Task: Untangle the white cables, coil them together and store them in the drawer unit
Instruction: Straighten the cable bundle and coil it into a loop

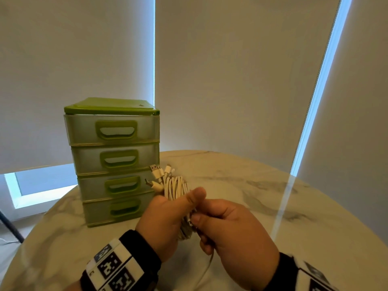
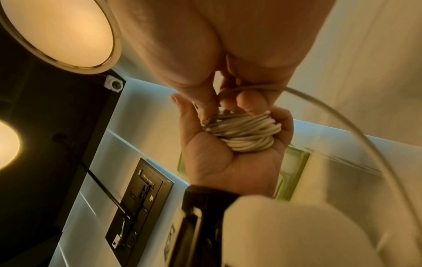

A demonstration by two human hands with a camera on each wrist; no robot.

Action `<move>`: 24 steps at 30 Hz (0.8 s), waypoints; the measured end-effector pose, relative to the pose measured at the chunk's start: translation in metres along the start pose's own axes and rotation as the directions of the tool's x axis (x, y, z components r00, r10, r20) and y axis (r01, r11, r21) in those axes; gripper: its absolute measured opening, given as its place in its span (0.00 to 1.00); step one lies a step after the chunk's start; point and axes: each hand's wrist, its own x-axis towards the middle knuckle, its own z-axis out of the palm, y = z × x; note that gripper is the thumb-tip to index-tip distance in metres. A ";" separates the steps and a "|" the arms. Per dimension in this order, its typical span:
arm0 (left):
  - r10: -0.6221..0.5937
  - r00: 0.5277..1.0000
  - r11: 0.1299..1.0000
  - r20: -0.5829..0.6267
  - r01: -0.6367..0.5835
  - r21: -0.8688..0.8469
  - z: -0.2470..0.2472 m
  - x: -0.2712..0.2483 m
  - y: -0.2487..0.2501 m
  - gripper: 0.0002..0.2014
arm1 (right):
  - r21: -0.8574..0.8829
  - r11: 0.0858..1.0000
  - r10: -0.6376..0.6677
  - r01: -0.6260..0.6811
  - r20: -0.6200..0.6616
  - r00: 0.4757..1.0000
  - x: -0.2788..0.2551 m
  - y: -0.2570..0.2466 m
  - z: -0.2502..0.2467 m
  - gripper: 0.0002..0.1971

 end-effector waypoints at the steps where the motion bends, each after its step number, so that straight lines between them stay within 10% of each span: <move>1: -0.022 0.999 1.000 0.025 0.022 -0.014 0.000 -0.001 0.000 0.23 | 0.004 1.000 -0.019 0.019 -0.009 1.000 -0.001 -0.001 0.002 0.10; 4: -0.098 0.989 0.987 0.114 0.111 -0.116 0.001 -0.003 0.003 0.15 | 0.203 0.979 -0.029 0.032 -0.017 0.999 -0.002 -0.001 0.004 0.17; 8: -0.115 0.991 0.964 -0.074 0.094 -0.250 -0.007 0.007 0.006 0.12 | 0.411 0.905 0.034 -0.110 0.189 0.981 -0.003 -0.001 -0.005 0.21; 14: -0.068 0.997 0.894 0.025 0.072 -0.442 -0.016 0.008 0.018 0.07 | -0.194 0.921 0.387 -0.338 0.549 0.741 -0.009 -0.010 -0.033 0.07; 16: -0.066 0.991 0.892 0.120 0.113 -0.437 -0.018 0.007 0.018 0.13 | -0.449 0.846 0.482 -0.288 0.412 0.773 -0.006 -0.016 -0.038 0.08; 19: -0.168 0.966 0.935 0.195 0.219 -0.281 -0.013 0.002 0.009 0.20 | -0.671 0.715 0.291 -0.197 0.030 0.956 0.005 -0.012 -0.046 0.12; 24: -0.309 0.916 0.946 0.255 0.324 -0.017 0.002 -0.006 0.000 0.15 | -0.619 0.772 0.041 -0.145 -0.179 0.983 0.006 -0.008 -0.044 0.20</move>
